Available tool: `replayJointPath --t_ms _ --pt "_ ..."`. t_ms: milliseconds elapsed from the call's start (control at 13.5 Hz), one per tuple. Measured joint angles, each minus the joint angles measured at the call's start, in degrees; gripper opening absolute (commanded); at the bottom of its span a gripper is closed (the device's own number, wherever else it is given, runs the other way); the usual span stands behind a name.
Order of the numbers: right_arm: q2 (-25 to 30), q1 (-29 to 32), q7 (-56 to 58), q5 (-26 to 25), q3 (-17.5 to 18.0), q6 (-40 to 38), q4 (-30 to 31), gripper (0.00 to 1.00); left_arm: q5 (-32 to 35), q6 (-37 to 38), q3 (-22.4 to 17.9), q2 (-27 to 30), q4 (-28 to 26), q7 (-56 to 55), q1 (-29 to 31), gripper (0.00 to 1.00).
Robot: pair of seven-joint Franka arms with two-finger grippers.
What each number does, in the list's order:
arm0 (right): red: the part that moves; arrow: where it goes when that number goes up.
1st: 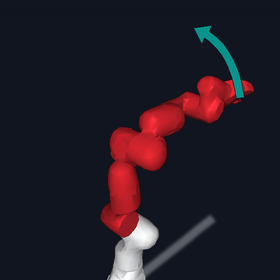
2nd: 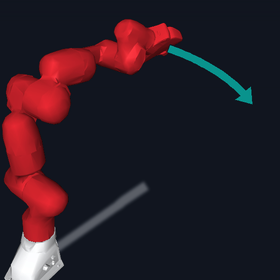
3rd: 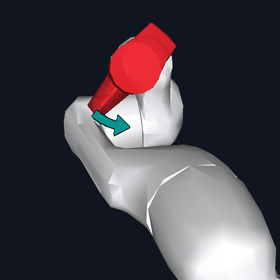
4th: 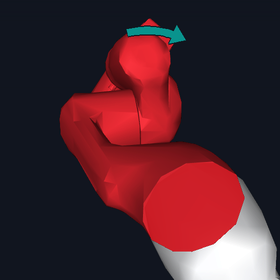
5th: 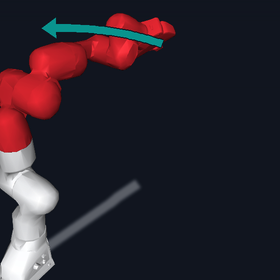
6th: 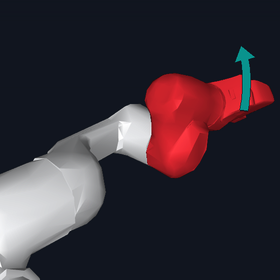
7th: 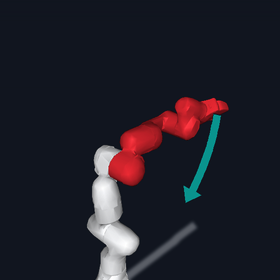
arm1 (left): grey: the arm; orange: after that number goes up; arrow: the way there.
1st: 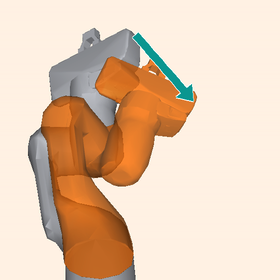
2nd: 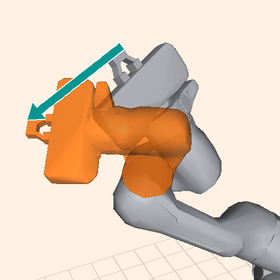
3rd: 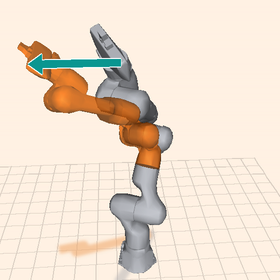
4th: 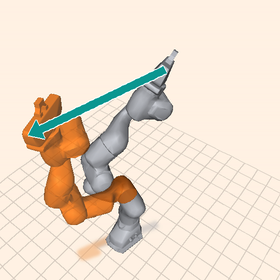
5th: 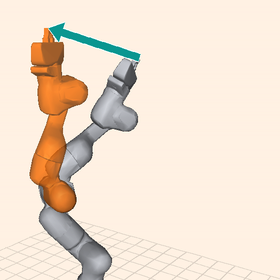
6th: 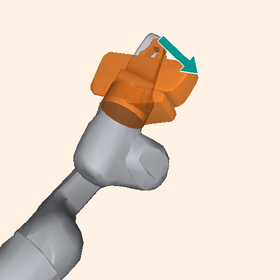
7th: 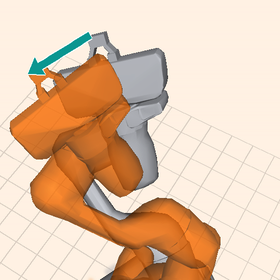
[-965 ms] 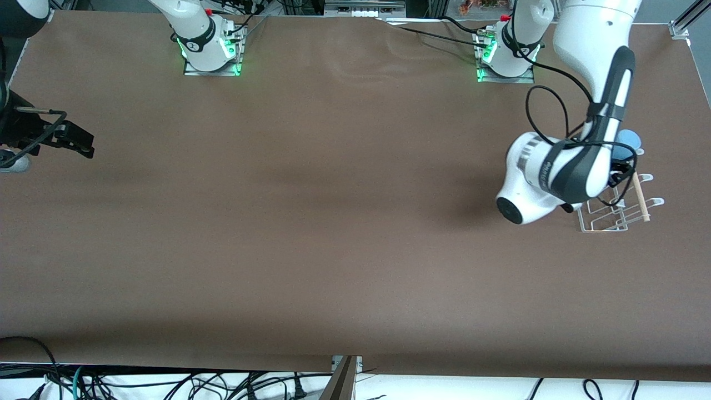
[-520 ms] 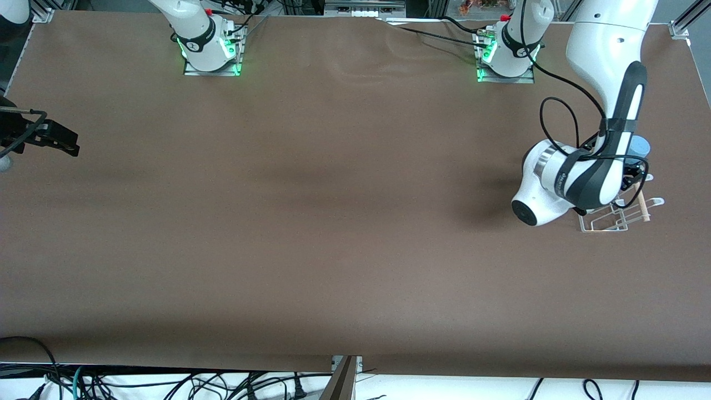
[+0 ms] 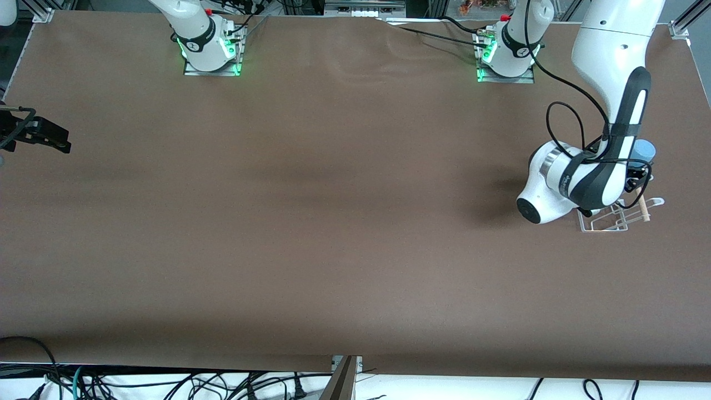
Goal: Transfer cup to left arm and place on rack
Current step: 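Lower the cup onto a rack peg with the left gripper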
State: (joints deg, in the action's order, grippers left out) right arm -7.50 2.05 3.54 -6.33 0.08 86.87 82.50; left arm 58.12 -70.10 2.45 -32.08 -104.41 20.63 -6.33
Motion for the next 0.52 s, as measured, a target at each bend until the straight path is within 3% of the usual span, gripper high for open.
replayJointPath --t_ms 520 --pt "0.03 0.17 2.74 3.59 -1.22 -2.71 -0.03 1.00 0.00 -2.99 0.01 -0.45 -0.71 -1.43 1.01 0.14"
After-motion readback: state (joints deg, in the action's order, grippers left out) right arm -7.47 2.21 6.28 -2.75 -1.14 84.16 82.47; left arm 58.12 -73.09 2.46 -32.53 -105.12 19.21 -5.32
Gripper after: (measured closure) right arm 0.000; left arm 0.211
